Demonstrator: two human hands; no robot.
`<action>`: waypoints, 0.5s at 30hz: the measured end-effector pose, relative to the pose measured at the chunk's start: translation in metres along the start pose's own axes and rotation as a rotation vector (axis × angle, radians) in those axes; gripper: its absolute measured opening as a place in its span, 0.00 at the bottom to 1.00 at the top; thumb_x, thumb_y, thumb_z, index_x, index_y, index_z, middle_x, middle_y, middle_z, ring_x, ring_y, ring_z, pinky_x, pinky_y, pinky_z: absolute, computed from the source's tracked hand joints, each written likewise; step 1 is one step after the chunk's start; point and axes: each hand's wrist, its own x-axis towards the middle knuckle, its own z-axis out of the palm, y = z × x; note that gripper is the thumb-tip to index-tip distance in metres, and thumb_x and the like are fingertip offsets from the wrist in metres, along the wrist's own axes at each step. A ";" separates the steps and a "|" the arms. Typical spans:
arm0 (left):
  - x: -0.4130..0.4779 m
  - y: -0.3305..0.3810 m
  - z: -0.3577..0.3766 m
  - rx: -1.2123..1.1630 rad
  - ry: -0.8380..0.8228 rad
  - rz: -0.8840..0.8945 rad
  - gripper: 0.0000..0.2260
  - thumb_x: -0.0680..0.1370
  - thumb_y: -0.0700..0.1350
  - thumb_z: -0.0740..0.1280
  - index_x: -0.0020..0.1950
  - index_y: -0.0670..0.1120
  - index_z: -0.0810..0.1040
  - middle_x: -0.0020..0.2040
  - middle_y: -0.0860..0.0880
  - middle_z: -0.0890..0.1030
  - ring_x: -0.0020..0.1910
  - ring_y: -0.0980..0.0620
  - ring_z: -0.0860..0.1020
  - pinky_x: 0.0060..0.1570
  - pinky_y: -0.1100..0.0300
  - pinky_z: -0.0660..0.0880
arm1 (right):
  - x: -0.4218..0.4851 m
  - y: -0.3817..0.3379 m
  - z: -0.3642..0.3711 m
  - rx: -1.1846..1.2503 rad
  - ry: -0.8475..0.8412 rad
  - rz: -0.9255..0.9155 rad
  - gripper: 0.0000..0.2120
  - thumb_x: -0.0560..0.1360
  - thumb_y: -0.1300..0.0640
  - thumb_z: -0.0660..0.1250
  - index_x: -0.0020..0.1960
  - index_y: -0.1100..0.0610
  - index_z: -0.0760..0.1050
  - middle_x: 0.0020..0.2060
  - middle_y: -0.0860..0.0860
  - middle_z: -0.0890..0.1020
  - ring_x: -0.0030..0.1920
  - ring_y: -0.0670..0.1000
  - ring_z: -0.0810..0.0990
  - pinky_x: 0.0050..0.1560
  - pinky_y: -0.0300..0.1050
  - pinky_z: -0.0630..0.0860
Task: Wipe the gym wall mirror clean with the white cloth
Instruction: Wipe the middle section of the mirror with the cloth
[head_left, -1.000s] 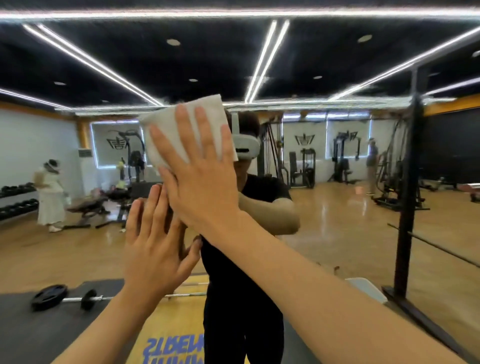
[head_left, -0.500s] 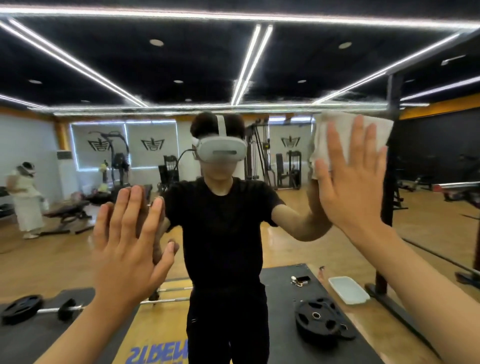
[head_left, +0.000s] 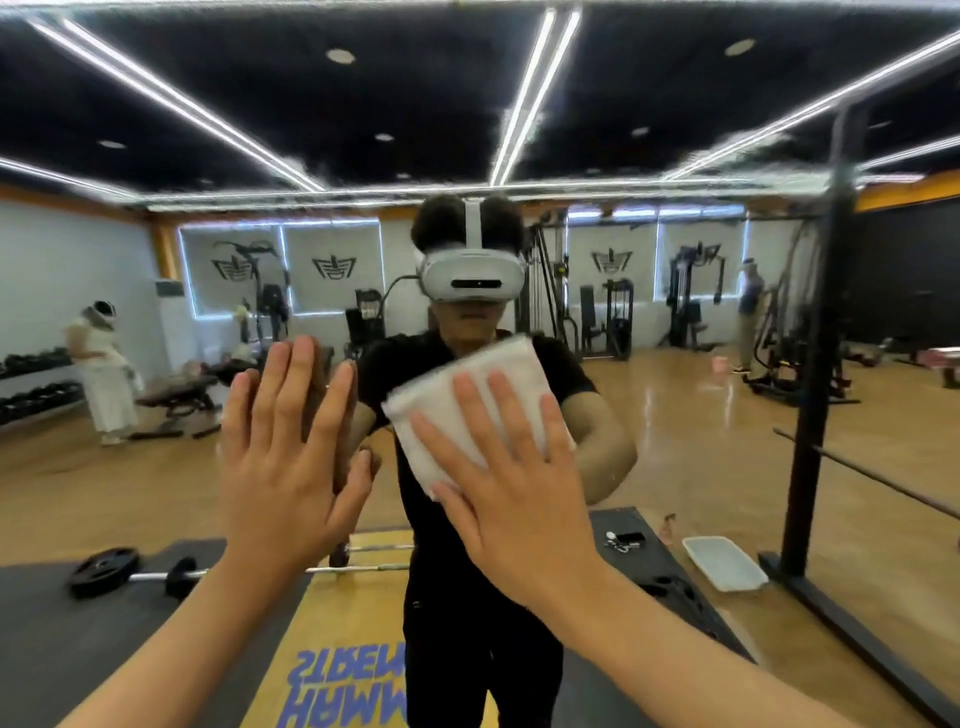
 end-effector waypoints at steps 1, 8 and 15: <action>0.000 0.001 0.001 0.003 0.001 0.003 0.31 0.82 0.54 0.60 0.84 0.42 0.62 0.84 0.35 0.59 0.84 0.36 0.57 0.82 0.39 0.51 | -0.023 0.006 0.002 -0.029 -0.027 -0.046 0.28 0.87 0.43 0.51 0.86 0.44 0.52 0.86 0.55 0.50 0.85 0.60 0.47 0.81 0.68 0.49; 0.000 0.002 0.002 -0.031 0.000 -0.012 0.30 0.81 0.53 0.60 0.82 0.42 0.65 0.84 0.35 0.59 0.84 0.36 0.58 0.79 0.33 0.57 | 0.091 0.053 -0.032 -0.014 0.096 0.090 0.28 0.88 0.42 0.52 0.86 0.46 0.52 0.85 0.57 0.49 0.85 0.61 0.46 0.82 0.68 0.44; -0.001 -0.002 0.003 -0.035 0.000 -0.012 0.29 0.84 0.55 0.57 0.82 0.43 0.64 0.84 0.37 0.58 0.84 0.37 0.57 0.81 0.36 0.55 | 0.016 -0.023 0.007 0.057 0.073 0.211 0.28 0.88 0.42 0.48 0.86 0.45 0.52 0.85 0.56 0.48 0.85 0.61 0.47 0.82 0.66 0.43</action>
